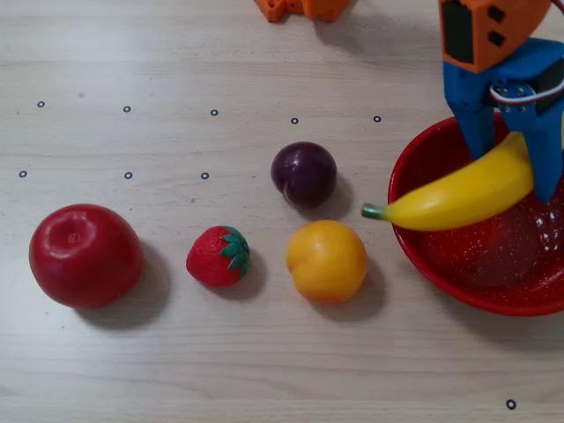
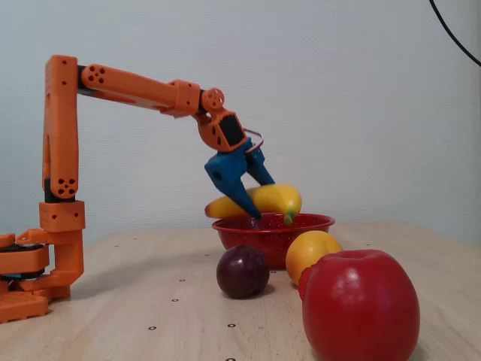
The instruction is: Put the banana in the red bowl.
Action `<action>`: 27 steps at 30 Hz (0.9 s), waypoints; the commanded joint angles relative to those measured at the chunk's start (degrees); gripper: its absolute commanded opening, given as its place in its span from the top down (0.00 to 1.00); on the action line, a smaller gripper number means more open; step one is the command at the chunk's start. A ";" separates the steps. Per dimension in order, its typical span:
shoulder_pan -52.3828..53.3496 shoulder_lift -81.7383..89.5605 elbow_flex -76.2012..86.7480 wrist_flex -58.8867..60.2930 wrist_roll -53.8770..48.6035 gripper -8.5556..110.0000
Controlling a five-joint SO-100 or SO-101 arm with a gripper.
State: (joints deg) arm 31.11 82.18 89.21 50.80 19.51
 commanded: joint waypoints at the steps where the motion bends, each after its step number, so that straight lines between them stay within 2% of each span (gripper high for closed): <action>1: 1.05 3.34 -3.16 -2.02 1.76 0.81; 4: 0.88 3.08 -2.29 -1.93 1.76 0.73; 10: -0.35 2.90 -3.16 -0.53 1.23 0.64; 20: -3.43 7.82 -8.53 4.48 -2.11 0.75; 25: -5.71 11.34 -10.55 7.82 -3.16 0.90; 27: -6.59 13.18 -10.55 8.96 -3.78 0.93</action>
State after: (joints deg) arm 25.84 89.12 84.02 59.06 17.05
